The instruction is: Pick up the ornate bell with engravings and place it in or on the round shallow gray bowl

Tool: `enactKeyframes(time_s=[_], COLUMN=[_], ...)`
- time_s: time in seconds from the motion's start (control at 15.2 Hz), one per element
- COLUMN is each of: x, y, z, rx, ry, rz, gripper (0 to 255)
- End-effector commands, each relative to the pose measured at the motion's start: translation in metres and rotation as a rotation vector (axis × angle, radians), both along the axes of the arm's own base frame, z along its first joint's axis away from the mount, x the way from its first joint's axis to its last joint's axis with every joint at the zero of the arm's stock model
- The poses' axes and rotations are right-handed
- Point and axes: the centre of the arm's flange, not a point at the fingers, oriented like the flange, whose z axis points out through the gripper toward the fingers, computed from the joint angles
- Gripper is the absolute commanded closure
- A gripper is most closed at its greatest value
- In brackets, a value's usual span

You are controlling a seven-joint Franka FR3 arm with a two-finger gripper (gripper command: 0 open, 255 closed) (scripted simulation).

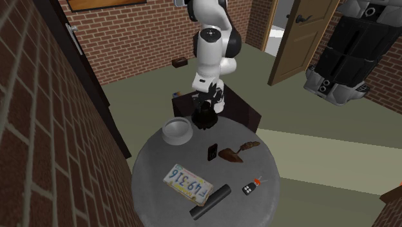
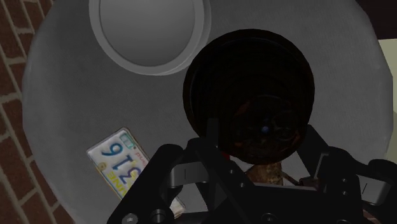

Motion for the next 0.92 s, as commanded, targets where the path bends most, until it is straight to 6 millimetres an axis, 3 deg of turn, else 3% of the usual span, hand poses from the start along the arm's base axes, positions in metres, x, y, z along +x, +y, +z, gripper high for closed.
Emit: enactKeyframes(time_s=[0.0,0.33,0.86], x=[0.000,0.000,-0.058], y=[0.000,0.000,-0.079], z=[0.010,0.036,0.075], rx=[0.000,0.000,0.000], ry=[0.000,0.000,0.000], rz=[0.000,0.000,0.000], gripper=[255,255,255])
